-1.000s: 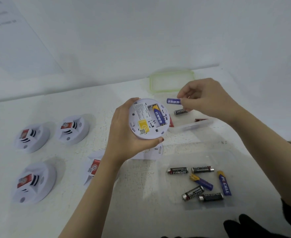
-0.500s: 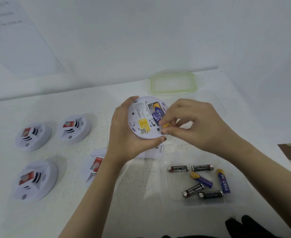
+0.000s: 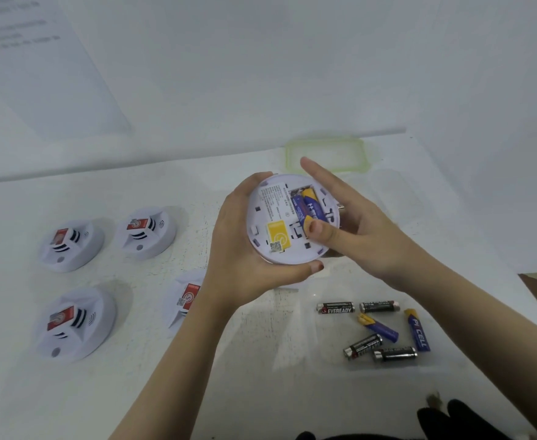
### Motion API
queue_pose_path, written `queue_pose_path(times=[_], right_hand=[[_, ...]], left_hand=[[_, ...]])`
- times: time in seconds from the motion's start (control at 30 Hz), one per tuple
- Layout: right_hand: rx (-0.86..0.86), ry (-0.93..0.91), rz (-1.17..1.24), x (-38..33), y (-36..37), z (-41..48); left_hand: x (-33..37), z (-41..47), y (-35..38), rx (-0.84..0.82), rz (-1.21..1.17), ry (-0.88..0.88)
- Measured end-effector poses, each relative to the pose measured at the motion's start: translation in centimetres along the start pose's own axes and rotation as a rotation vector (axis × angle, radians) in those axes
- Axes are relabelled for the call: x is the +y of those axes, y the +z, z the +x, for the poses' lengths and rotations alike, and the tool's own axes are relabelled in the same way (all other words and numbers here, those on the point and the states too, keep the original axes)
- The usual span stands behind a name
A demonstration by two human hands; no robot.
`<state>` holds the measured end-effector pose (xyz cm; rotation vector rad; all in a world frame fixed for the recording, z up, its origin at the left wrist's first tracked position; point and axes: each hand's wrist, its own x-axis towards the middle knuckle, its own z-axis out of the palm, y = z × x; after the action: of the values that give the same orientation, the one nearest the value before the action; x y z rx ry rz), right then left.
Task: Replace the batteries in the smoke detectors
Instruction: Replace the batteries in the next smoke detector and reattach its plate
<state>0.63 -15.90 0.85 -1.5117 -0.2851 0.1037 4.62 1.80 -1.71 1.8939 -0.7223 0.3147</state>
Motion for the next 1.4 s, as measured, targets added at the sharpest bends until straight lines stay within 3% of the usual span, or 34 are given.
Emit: queue_pose_path(times=[0.37,0.5,0.6,0.67,0.7,0.77,0.87,0.93,1.03,1.23,1.3,1.4], right_hand=[[0.114,0.018,0.082,0.2,3.4,0.7],[0.111,0.016,0.012,0.3,4.6,1.4],[0.075,0.135,0.016,0.3,5.1,2.6],[0.15,0.232,-0.043,0.7,5.2,3.5],[0.189,0.221,-0.172,1.1,5.3,3.9],[0.165,0.133,-0.651,1.7,5.2,4.2],[-0.103,0.273,-1.26,2.2,5.6,4.5],[-0.221,0.418,-1.445,2.5,6.4,4.7],[-0.267,0.408,-1.583,3.3,7.4,5.0],[-0.196,0.345,-1.574,3.6,8.1,5.0],[-0.077,0.334,-1.441,3.2,8.6,5.1],[0.209,0.155,-1.238,2.4,9.4,5.3]], left_hand=[[-0.8,-1.0,-2.5,-0.012,0.02,-0.044],[-1.0,-1.3,-3.9,-0.015,-0.017,-0.051],[-1.9,-1.5,-5.4,-0.035,-0.076,-0.033],[-2.8,-1.8,-6.6,-0.032,-0.066,-0.047],[-3.2,-2.0,-7.2,-0.029,-0.045,-0.056],[-4.2,-2.4,-8.5,-0.019,-0.014,-0.07],[-5.3,-2.6,-10.2,0.014,0.049,-0.048],[-5.8,-2.7,-11.0,0.039,0.062,-0.036],[-6.2,-2.9,-12.0,0.064,0.061,-0.047],[-6.9,-3.7,-13.5,0.063,0.0,-0.091],[-7.0,-4.0,-13.9,0.055,-0.014,-0.11],[-7.1,-4.5,-14.5,0.046,-0.046,-0.164]])
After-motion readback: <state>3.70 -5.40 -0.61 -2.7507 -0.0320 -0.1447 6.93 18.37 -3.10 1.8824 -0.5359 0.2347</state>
